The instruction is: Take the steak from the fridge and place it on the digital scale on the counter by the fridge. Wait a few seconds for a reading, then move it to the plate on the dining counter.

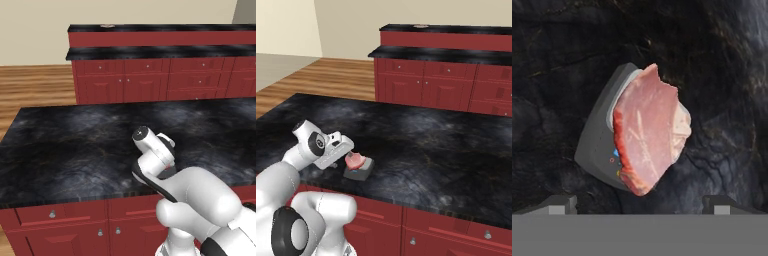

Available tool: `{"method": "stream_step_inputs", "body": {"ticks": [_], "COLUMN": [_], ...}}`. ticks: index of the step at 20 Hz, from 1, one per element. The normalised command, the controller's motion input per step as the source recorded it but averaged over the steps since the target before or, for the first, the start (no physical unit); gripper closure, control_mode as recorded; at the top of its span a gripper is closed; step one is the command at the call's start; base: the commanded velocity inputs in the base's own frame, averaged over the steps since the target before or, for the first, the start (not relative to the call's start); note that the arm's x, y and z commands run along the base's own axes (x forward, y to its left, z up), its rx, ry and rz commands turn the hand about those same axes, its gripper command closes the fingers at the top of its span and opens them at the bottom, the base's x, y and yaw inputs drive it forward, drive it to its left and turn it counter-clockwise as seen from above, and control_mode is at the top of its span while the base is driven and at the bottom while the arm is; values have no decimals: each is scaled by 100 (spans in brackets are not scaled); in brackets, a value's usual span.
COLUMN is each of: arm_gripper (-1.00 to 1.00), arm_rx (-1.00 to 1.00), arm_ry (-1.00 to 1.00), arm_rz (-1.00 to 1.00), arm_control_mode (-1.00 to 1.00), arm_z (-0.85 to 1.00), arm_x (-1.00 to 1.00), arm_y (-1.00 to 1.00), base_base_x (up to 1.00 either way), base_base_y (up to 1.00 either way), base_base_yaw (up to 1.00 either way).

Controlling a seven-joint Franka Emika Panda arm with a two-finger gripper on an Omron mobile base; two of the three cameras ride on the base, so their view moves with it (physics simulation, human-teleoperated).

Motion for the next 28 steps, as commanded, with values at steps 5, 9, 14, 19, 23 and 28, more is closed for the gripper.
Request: {"method": "stream_step_inputs", "body": {"ticks": [5, 9, 14, 19, 23, 28], "arm_gripper": [-100, -100, -100, -100, -100, -100], "arm_rx": [-2, -2, -1, -2, -2, -2], "arm_ry": [0, 0, 1, 5, 1, 0], "arm_rz": [0, 0, 0, 0, 0, 0], "arm_control_mode": [-100, -100, -100, -100, -100, -100], "arm_z": [0, -3, -6, -20, -18, -6], "arm_x": [0, 0, 0, 0, 1, 7], "arm_y": [0, 0, 0, 0, 0, 0], "base_base_x": [0, 0, 0, 0, 0, 0], "base_base_y": [0, 0, 0, 0, 0, 0], "base_base_yaw": [0, 0, 0, 0, 0, 0]}}
